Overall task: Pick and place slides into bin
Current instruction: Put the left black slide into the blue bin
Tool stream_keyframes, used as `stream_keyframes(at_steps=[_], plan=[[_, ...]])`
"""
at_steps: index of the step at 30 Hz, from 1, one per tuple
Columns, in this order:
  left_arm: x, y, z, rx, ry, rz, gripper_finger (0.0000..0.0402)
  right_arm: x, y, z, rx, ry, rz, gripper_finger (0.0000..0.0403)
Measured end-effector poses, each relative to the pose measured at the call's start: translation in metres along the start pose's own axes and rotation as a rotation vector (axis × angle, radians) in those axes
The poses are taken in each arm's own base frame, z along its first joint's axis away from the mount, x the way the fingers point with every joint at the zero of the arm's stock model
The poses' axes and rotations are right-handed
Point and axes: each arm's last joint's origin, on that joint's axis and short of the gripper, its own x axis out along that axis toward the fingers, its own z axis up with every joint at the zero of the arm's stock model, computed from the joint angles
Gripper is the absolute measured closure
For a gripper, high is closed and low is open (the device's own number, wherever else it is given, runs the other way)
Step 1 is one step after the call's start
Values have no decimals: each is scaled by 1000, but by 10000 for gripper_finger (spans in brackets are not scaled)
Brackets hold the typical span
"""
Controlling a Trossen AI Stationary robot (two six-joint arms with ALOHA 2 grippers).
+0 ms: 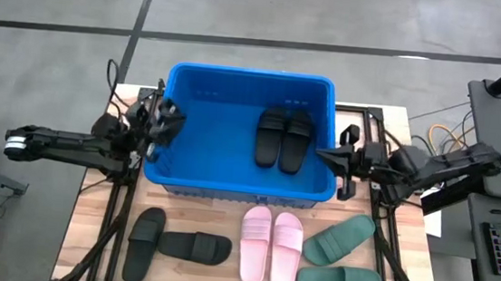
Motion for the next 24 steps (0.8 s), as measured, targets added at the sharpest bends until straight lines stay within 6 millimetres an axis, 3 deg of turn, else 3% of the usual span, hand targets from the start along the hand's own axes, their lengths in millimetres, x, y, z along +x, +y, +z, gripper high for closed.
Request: stream_keyframes(at_steps=[4, 9, 15, 20, 24], plan=[[1, -2, 2, 12, 9, -48, 276, -3, -7, -31, 92, -51, -120, 394], [11, -1, 5, -130, 4, 23, 276, -9, -11, -45, 165, -128, -113, 388], [50, -3, -2, -157, 233, 81, 276, -10, -11, -54, 225, -95, -100, 388], [89, -11, 15, -1, 249, 28, 269, -10, -10, -54, 217, -94, -82, 390], [108, -13, 20, 121, 342, 60, 235, -10, -10, -54, 211, -95, -83, 390]])
